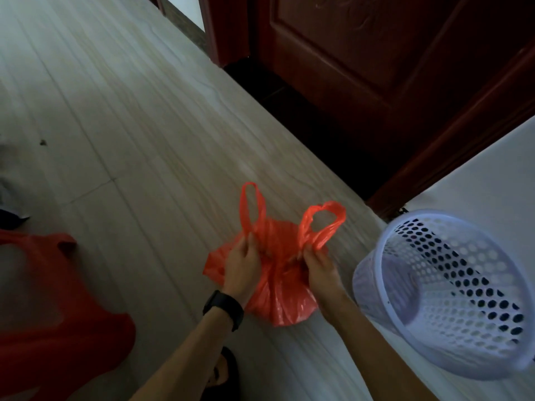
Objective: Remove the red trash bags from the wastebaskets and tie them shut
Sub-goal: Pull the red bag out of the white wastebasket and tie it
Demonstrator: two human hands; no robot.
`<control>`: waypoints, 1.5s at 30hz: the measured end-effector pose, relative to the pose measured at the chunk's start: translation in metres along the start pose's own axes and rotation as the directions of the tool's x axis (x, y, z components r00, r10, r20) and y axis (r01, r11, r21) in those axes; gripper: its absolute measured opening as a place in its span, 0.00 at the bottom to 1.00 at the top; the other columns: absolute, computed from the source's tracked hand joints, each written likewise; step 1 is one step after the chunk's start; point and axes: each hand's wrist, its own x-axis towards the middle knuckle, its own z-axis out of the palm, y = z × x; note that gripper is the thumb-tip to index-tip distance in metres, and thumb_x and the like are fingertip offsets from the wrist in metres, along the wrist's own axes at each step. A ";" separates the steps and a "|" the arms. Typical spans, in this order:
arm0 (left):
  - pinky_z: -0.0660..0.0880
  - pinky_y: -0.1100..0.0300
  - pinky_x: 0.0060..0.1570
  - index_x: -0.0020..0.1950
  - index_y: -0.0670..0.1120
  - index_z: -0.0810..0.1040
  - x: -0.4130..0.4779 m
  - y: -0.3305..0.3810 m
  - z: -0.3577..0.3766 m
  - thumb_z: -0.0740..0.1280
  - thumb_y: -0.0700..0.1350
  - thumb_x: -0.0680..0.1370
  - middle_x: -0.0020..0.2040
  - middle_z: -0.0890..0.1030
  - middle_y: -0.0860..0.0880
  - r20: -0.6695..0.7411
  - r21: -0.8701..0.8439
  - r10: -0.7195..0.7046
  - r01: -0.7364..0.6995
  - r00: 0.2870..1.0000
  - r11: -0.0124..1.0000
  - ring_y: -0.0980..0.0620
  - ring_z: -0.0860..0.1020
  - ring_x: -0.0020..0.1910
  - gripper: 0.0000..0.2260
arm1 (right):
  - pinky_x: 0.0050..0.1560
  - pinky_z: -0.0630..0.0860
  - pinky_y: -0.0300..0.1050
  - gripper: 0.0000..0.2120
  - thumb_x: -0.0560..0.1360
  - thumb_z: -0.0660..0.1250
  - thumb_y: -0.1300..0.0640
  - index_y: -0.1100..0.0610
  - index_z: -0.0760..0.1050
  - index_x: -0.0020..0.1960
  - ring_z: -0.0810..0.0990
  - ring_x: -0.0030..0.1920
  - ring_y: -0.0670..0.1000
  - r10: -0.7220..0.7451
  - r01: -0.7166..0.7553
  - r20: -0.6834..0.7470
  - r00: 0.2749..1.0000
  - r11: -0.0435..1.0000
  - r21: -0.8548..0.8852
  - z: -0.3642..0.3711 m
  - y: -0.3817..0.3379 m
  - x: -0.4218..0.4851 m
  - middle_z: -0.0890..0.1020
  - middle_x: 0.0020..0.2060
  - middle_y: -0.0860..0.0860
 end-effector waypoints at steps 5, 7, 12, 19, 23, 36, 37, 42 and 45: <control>0.69 0.67 0.27 0.39 0.45 0.76 0.006 0.010 0.004 0.55 0.50 0.85 0.31 0.79 0.51 0.025 -0.298 -0.150 0.151 0.988 0.942 0.61 0.74 0.25 0.19 | 0.38 0.73 0.35 0.17 0.83 0.59 0.51 0.57 0.80 0.42 0.74 0.30 0.41 -0.076 0.077 -0.011 0.997 0.987 0.141 0.001 -0.012 0.005 0.86 0.39 0.57; 0.62 0.69 0.18 0.35 0.46 0.72 0.014 0.008 -0.004 0.55 0.48 0.84 0.28 0.74 0.50 0.009 -0.382 -0.366 0.342 0.930 0.859 0.60 0.67 0.18 0.18 | 0.46 0.73 0.37 0.18 0.84 0.59 0.50 0.52 0.78 0.39 0.76 0.35 0.40 -0.117 0.107 0.077 0.990 0.987 0.116 0.006 -0.007 -0.001 0.86 0.43 0.55; 0.58 0.70 0.16 0.31 0.47 0.70 0.013 -0.002 -0.015 0.56 0.42 0.82 0.22 0.71 0.53 -0.071 -0.305 -0.481 0.440 0.874 0.845 0.60 0.64 0.15 0.19 | 0.46 0.71 0.40 0.17 0.83 0.59 0.50 0.56 0.77 0.40 0.78 0.36 0.40 -0.026 0.016 0.079 0.997 0.991 0.132 0.008 0.025 -0.007 0.84 0.36 0.47; 0.70 0.60 0.37 0.40 0.50 0.74 -0.015 0.004 0.009 0.57 0.50 0.83 0.33 0.78 0.59 0.091 0.124 0.293 -0.302 0.952 0.945 0.63 0.73 0.33 0.13 | 0.51 0.77 0.55 0.20 0.81 0.59 0.44 0.58 0.81 0.46 0.83 0.45 0.60 -0.040 0.026 -0.053 0.998 0.971 -0.239 0.002 -0.010 0.017 0.85 0.43 0.57; 0.70 0.53 0.41 0.43 0.45 0.74 -0.003 0.012 0.011 0.56 0.50 0.83 0.38 0.79 0.49 0.338 0.348 0.485 -0.586 0.807 0.732 0.51 0.75 0.37 0.14 | 0.58 0.75 0.51 0.15 0.81 0.59 0.54 0.62 0.78 0.59 0.79 0.59 0.65 -0.030 0.041 0.042 0.999 0.947 -0.317 0.009 -0.022 0.025 0.82 0.57 0.63; 0.72 0.54 0.29 0.42 0.49 0.71 0.020 0.010 0.008 0.57 0.48 0.79 0.35 0.77 0.49 0.501 0.630 0.643 -0.753 0.579 0.188 0.44 0.78 0.32 0.08 | 0.48 0.79 0.48 0.03 0.72 0.73 0.60 0.58 0.85 0.45 0.83 0.40 0.48 -0.095 0.084 -0.086 0.992 0.989 -0.122 -0.005 -0.008 0.022 0.85 0.38 0.52; 0.71 0.55 0.29 0.42 0.49 0.71 0.020 0.011 0.009 0.57 0.45 0.77 0.35 0.77 0.49 0.504 0.650 0.637 -0.742 0.584 0.166 0.44 0.78 0.31 0.06 | 0.47 0.78 0.46 0.04 0.74 0.71 0.62 0.59 0.85 0.45 0.82 0.39 0.45 -0.095 0.094 -0.032 0.995 0.995 -0.042 -0.006 -0.011 0.020 0.85 0.38 0.52; 0.70 0.57 0.29 0.48 0.49 0.78 0.013 0.014 0.019 0.55 0.43 0.74 0.36 0.78 0.51 0.601 0.660 0.603 -0.751 0.524 -0.006 0.47 0.78 0.30 0.13 | 0.53 0.80 0.49 0.25 0.71 0.66 0.33 0.53 0.84 0.49 0.85 0.48 0.50 0.019 -0.020 0.057 0.998 0.999 0.026 -0.002 -0.008 0.030 0.87 0.45 0.51; 0.73 0.55 0.35 0.44 0.49 0.75 0.011 0.012 0.015 0.59 0.49 0.76 0.38 0.78 0.51 0.563 0.553 0.605 -0.801 0.563 0.231 0.48 0.78 0.37 0.07 | 0.45 0.80 0.48 0.23 0.75 0.66 0.37 0.57 0.84 0.43 0.84 0.41 0.53 0.064 -0.064 -0.070 0.996 0.998 0.003 -0.002 -0.006 0.038 0.86 0.39 0.55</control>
